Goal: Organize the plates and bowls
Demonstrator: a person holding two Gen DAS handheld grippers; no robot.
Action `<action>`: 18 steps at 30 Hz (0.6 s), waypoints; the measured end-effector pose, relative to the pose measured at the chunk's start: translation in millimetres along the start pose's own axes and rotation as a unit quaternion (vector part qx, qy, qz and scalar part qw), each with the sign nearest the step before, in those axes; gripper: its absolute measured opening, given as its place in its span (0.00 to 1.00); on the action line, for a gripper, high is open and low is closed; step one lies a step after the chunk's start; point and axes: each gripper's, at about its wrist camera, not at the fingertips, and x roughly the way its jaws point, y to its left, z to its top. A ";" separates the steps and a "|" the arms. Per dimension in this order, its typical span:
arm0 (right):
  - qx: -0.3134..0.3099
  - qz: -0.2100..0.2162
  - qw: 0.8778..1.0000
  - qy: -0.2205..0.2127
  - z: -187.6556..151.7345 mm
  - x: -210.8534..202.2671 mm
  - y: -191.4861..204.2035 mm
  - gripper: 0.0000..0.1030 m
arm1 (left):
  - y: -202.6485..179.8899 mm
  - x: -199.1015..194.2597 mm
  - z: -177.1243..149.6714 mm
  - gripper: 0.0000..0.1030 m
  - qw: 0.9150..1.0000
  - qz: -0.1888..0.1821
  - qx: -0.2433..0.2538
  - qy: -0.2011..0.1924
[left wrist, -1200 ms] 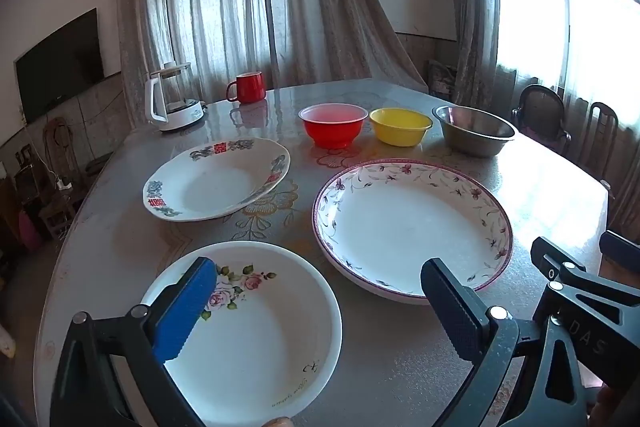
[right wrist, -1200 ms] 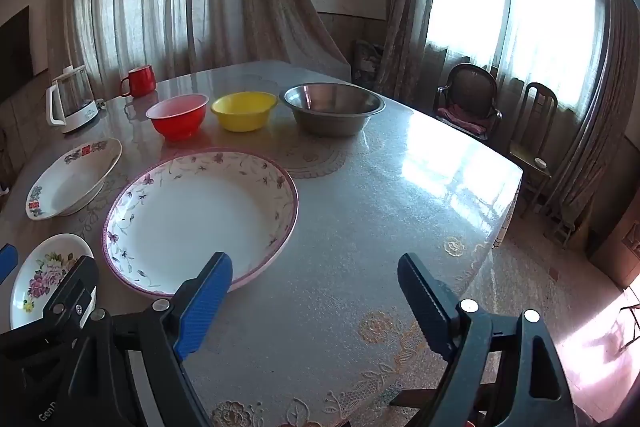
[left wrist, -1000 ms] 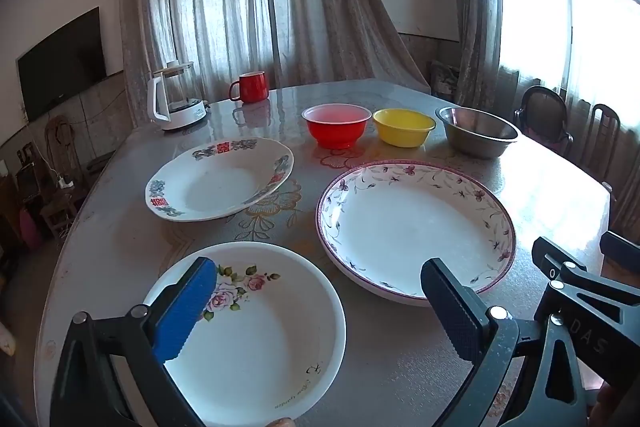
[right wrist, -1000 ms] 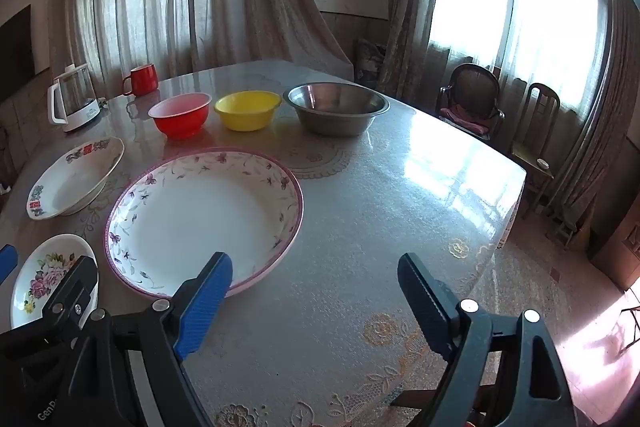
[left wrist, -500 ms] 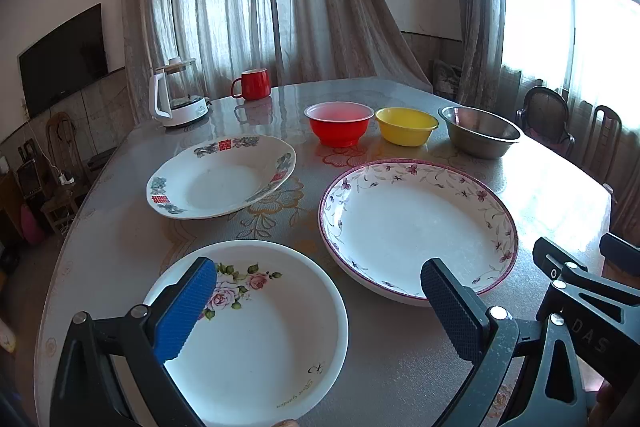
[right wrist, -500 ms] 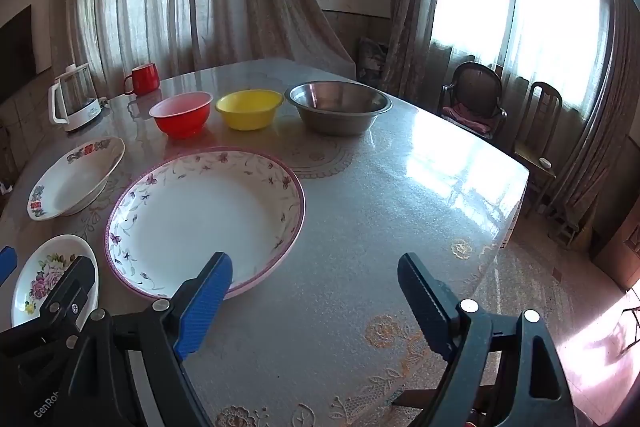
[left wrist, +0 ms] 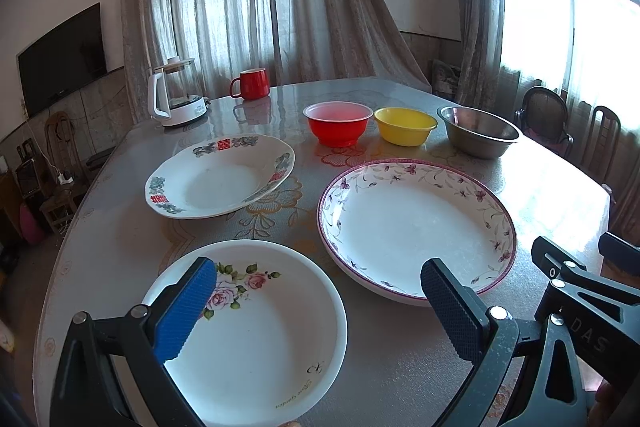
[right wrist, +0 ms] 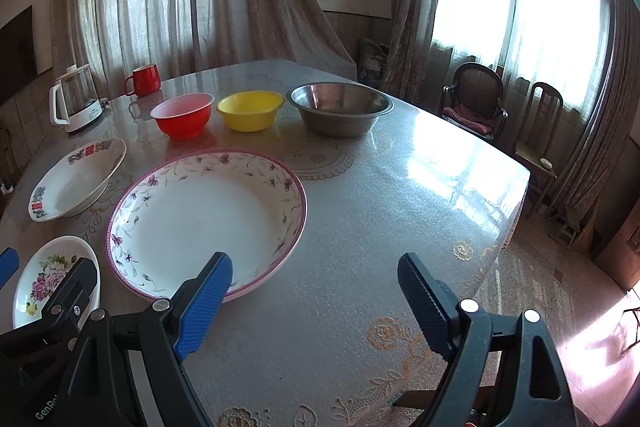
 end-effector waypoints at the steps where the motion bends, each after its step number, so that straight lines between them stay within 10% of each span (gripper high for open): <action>1: 0.000 0.000 1.000 0.000 -0.1 -0.2 -0.1 0.84 | 0.0 0.1 0.2 1.00 1.000 0.000 0.000 0.000; 18: 0.003 0.000 1.000 -0.003 -0.8 -2.7 -2.1 0.84 | -2.0 -0.2 -0.3 1.00 1.000 -0.002 0.000 0.000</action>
